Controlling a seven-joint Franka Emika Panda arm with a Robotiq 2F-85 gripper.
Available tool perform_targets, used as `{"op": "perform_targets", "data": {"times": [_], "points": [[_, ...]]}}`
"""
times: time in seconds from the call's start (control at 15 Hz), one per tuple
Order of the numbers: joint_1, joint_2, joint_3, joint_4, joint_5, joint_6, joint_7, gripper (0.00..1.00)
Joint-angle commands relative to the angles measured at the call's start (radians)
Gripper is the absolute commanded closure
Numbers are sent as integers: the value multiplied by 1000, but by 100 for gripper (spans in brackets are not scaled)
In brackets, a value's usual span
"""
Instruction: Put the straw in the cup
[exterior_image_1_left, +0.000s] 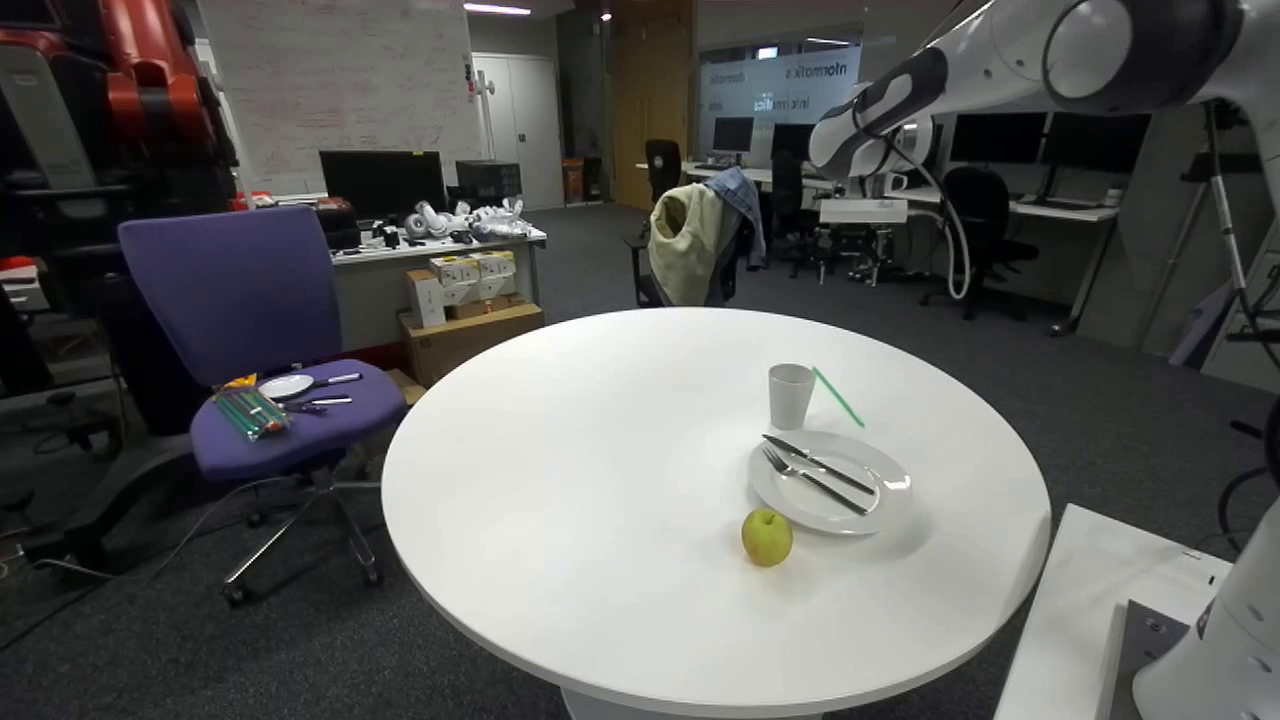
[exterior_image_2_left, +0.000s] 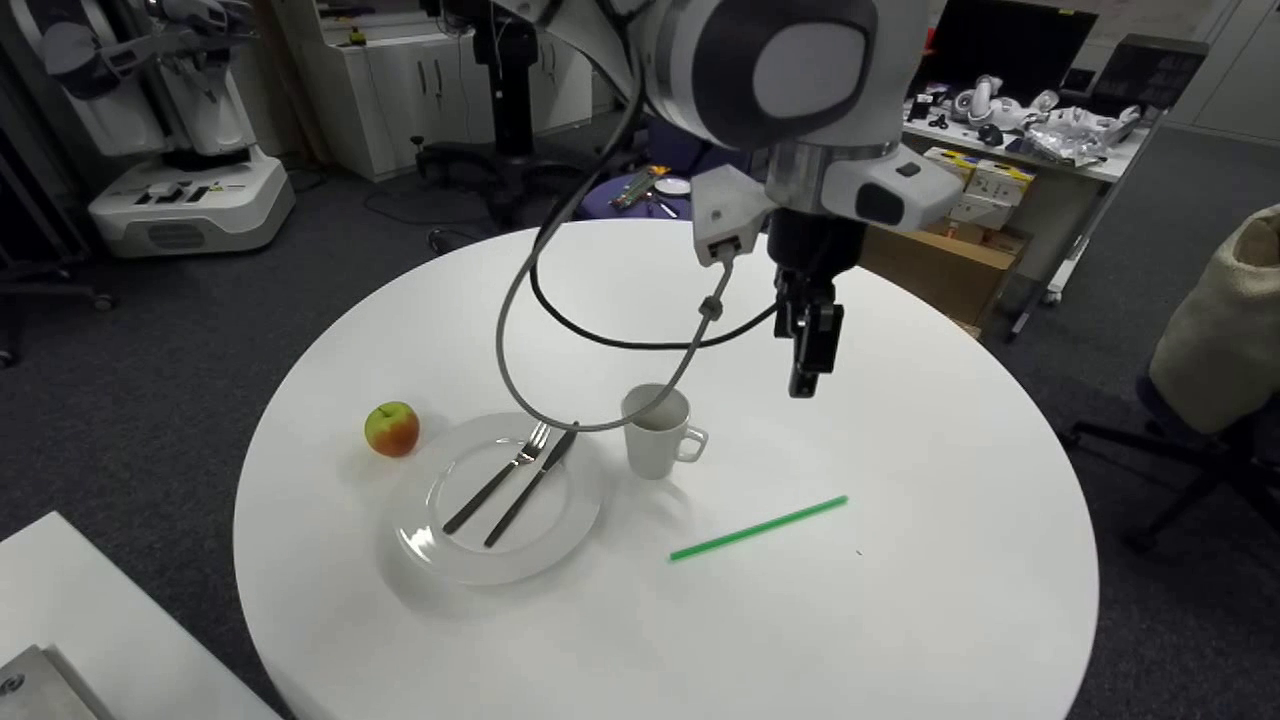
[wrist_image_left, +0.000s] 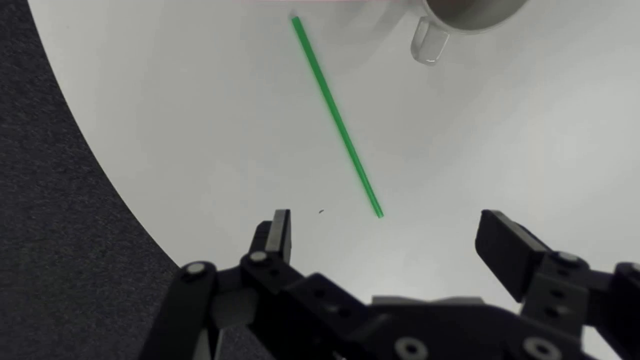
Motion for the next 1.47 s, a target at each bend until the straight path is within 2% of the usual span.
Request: {"op": "perform_targets", "data": {"times": [0.0,0.27,0.47,0.53,1.27,1.4], "points": [[-50,140,5,201,20,-143,-39,0],[-94,237,7,299,18,-199,-66,0],[-121,284,4,338,8,-188,-99,0],[-94,251,-1,266,0,-151,-64,0],[-111,279,1,304,0,-151,-77,0],[-101,311,-5,319,-31,-145,-92,0]]}}
